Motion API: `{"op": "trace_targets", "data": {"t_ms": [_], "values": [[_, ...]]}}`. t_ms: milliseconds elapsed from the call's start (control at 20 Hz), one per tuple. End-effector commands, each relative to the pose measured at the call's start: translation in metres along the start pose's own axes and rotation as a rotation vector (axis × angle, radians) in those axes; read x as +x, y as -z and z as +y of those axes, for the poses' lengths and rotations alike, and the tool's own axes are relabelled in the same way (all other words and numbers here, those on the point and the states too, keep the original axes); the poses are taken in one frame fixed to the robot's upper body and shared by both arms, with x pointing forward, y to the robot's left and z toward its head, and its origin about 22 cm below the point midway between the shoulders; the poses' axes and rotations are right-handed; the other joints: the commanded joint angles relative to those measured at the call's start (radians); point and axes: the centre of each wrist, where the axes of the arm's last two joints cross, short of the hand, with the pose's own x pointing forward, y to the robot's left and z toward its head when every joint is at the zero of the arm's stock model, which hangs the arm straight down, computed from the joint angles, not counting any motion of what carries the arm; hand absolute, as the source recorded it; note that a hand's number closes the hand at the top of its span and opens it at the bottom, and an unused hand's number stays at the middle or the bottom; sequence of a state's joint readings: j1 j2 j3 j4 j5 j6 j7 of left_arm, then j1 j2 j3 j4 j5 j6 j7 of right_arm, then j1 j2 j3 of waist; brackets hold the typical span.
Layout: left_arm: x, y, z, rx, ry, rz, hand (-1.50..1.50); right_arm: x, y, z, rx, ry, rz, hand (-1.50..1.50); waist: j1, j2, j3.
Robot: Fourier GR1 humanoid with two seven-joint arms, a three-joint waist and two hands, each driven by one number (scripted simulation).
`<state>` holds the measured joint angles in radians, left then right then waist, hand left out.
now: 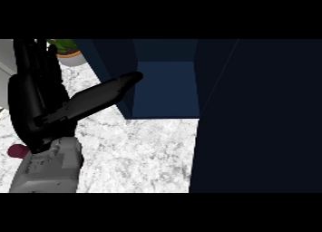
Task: Pick up the wine, place it into the cabinet and close the cabinet
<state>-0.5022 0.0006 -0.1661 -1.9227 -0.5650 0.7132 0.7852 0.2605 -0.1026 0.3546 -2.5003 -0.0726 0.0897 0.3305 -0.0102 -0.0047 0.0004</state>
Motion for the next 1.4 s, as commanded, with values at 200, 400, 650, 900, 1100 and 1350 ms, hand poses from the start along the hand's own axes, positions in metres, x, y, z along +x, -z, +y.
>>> {"op": "trace_targets", "data": {"t_ms": [200,400,650,900,1100,1350], "values": [[0.027,-0.002,-0.019,0.058,-0.028,0.022,-1.5,0.044,-0.019,0.006,-0.019,-0.031,-0.065,-1.5,-0.001,-0.001,0.0],[0.022,-0.015,-0.009,0.093,0.012,0.012,-1.5,0.036,-0.025,0.007,-0.017,-0.022,-0.031,-1.5,0.0,-0.002,0.0],[0.037,-0.018,-0.02,0.121,0.03,-0.008,-1.5,0.041,-0.02,0.018,-0.019,-0.017,-0.043,-1.5,-0.002,-0.005,0.0],[0.043,-0.022,0.008,0.16,0.029,0.017,-1.5,0.043,-0.022,-0.001,-0.007,-0.025,-0.052,-1.5,0.006,-0.002,0.001],[0.038,-0.018,0.012,0.175,0.069,0.025,-1.5,0.054,-0.02,0.004,-0.002,-0.029,-0.048,-1.5,0.005,0.0,-0.001],[0.045,-0.022,0.055,0.23,0.108,0.002,-1.5,0.052,-0.025,0.008,-0.01,-0.031,-0.039,-1.5,0.007,-0.003,-0.001]]}}
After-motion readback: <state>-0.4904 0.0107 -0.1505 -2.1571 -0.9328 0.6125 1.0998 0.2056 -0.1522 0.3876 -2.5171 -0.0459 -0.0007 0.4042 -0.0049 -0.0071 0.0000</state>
